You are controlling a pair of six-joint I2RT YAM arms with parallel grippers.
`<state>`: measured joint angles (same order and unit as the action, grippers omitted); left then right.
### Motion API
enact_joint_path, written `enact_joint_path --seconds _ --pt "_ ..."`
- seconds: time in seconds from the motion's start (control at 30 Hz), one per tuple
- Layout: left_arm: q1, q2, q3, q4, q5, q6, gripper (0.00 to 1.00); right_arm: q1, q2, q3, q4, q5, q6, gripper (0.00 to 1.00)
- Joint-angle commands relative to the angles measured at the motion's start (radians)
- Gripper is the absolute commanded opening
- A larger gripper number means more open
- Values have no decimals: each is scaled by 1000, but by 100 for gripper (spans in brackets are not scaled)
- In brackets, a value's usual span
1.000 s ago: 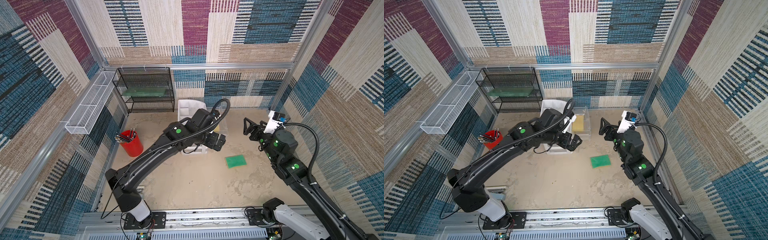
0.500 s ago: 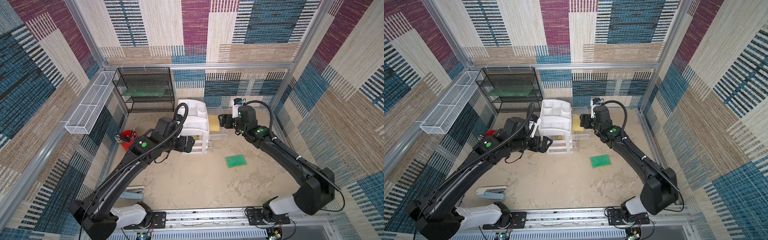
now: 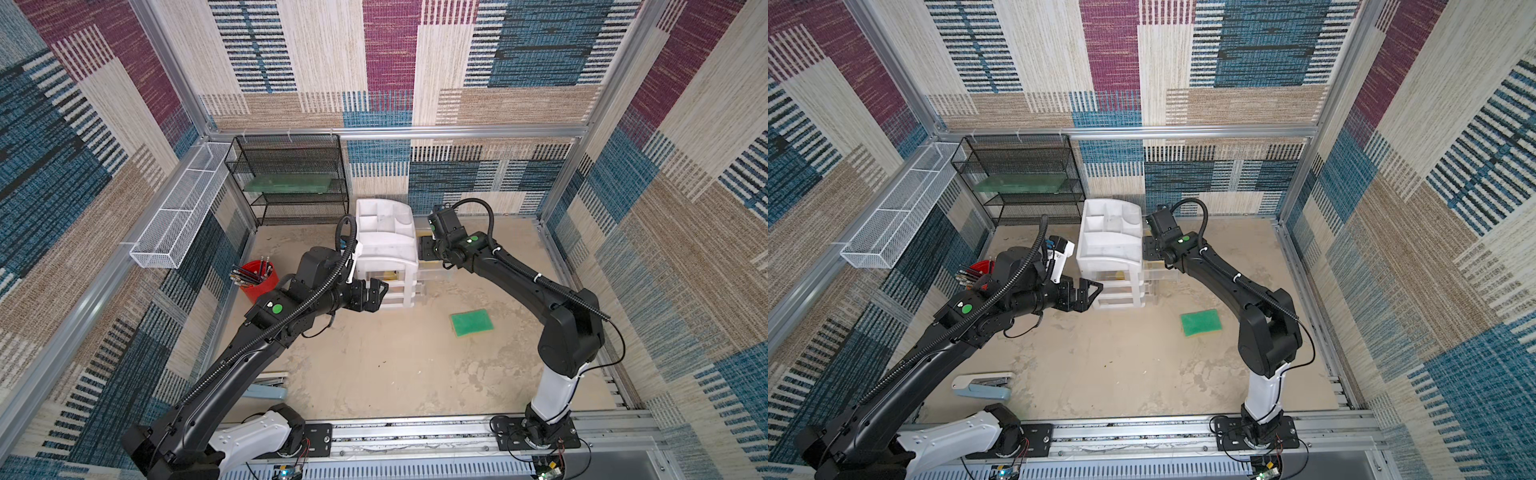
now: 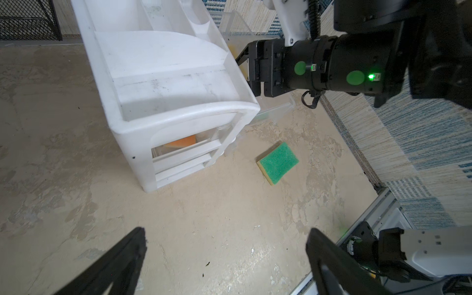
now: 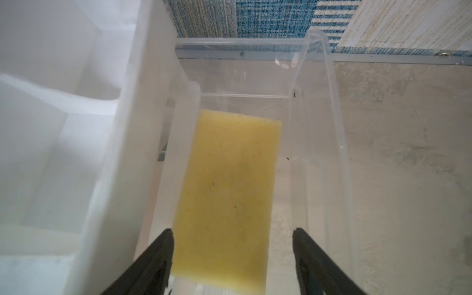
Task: Take the sponge out of the drawer
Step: Pick up the sponge from the drawer.
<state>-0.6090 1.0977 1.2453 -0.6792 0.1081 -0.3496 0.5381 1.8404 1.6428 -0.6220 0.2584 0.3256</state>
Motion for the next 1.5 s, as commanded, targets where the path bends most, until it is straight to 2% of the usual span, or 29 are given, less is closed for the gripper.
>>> enact_joint_path --seconds 0.0,0.43,0.53,0.7,0.87,1.07,1.23,1.37,1.47 --pt "0 -5 -4 36 18 -40 100 0 17 20 -48 54 38 73" --pt "0 10 -10 46 27 -36 100 -9 151 114 -76 -20 43 62" --pt "0 7 -9 46 24 -35 100 -9 164 114 -69 -41 42 50" --pt "0 5 -10 46 24 -33 100 -12 167 100 -45 -67 54 17" --pt "1 5 -13 49 26 -33 100 -12 109 71 -8 -50 40 2" --pt "2 9 -14 50 29 -34 99 -15 -7 52 16 20 25 0" --pt "2 8 -14 52 31 -30 99 -9 -141 -12 70 16 -7 0" --pt "2 11 -1 53 91 -8 99 12 -238 -54 63 10 -88 0" --pt "12 10 12 52 161 17 99 82 -345 -139 105 7 -199 0"
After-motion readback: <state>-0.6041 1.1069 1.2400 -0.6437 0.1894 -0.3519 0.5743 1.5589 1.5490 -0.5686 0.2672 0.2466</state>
